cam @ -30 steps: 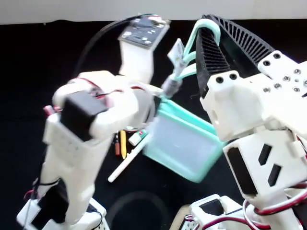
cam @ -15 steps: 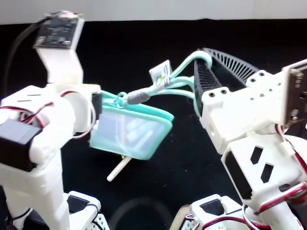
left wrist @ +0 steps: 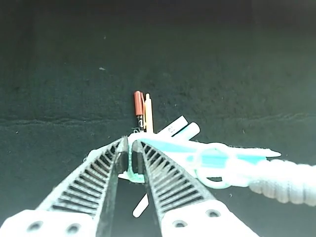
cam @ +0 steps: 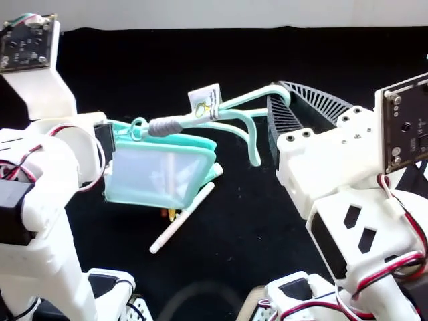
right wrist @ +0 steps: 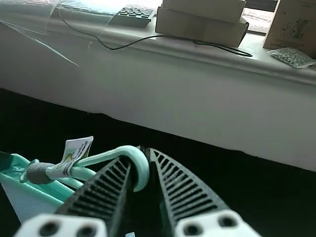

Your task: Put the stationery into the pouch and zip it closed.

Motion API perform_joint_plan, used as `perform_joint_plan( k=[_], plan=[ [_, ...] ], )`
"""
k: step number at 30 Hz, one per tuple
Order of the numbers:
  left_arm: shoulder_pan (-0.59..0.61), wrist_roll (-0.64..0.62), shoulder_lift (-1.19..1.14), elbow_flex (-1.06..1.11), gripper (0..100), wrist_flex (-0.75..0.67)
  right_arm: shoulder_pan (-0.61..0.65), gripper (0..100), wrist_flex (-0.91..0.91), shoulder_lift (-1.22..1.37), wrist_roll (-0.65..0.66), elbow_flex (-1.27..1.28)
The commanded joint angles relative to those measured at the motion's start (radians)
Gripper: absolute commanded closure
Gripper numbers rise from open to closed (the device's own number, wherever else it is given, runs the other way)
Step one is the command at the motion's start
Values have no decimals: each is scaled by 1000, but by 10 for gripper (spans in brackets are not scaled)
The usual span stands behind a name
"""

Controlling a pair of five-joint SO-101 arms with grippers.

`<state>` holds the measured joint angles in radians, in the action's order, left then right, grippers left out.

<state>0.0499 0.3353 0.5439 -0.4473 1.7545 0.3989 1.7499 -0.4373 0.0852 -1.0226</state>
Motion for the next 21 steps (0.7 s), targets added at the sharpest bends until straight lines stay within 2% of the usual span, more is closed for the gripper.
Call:
perform_joint_plan(
  k=[1,12,21],
  plan=[
    [51,-5,19,-2,993,5,-51,992,10,5,-8,18],
    [159,-3,21,-2,993,5,-137,992,-94,-8,-8,366],
    [226,-3,21,-1,993,5,-188,992,-139,-8,-8,489]
  ],
)
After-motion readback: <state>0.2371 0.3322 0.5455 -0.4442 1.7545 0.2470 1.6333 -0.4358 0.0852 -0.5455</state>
